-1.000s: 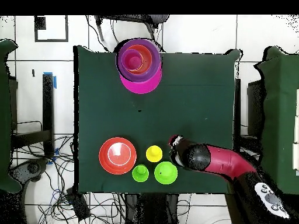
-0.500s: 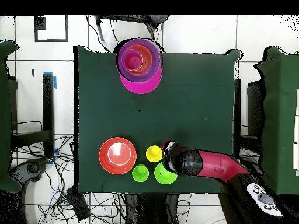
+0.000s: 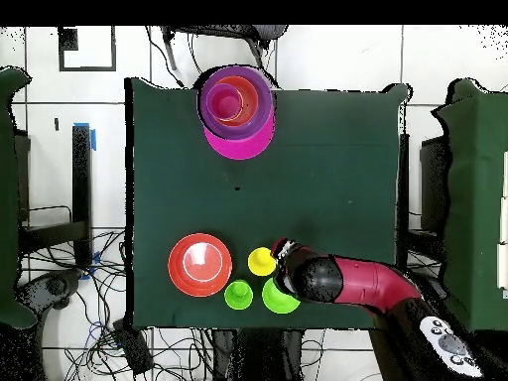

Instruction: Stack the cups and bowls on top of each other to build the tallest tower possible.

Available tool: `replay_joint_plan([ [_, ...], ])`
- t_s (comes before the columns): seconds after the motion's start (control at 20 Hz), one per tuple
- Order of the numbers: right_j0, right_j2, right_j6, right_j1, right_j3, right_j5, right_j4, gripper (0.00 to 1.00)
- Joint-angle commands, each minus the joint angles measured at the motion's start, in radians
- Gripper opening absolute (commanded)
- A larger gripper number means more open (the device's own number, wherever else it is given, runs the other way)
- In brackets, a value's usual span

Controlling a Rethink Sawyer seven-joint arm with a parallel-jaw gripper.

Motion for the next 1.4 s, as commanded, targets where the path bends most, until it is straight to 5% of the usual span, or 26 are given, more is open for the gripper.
replay_joint_plan([
  [0.05,-0.006,0.085,-0.052,-0.042,0.101,0.007,-0.038,1.0],
  [1.4,0.005,-0.072,0.015,0.093,0.128,-0.183,-0.244,1.0],
])
